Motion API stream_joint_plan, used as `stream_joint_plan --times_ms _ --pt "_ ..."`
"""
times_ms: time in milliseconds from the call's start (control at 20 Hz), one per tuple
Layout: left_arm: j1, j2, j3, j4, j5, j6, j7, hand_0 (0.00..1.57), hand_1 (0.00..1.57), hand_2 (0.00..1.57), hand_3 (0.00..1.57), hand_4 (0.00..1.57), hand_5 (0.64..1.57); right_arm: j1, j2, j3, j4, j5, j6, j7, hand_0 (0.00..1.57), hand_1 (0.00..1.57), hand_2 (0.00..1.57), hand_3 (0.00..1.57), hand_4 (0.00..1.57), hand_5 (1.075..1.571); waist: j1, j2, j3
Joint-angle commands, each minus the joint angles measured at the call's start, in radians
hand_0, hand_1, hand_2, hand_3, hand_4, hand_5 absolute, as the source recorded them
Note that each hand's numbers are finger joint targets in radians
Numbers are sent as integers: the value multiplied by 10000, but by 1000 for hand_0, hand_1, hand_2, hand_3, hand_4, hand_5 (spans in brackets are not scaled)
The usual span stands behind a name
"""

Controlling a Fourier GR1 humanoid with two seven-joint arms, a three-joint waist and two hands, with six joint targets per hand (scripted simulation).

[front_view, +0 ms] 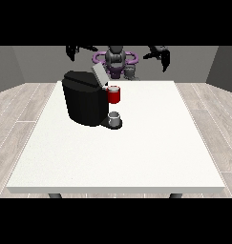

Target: Insert the coffee pod into the coffee machine and close the lid

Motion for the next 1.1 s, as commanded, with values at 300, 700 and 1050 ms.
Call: stream_joint_plan --times_ms 300,700,1050 --pt "784 -16 -835 -2175 699 102 689 0 0 0 0 354 1571 -1290 156 -699 1115 -961 -135 872 0 0 0 0 176 1571 307 916 0" --pt "1189 303 -933 -3580 1170 58 1342 0 0 0 0 374 1571 -2331 -164 -563 1725 -977 143 700 0 0 0 0 0 1571 202 1794 0" --pt "1066 634 -837 -4475 1524 106 1770 0 0 0 0 316 1571 -2439 68 -233 2406 -630 196 -501 0 0 0 0 0 1571 335 2380 2"
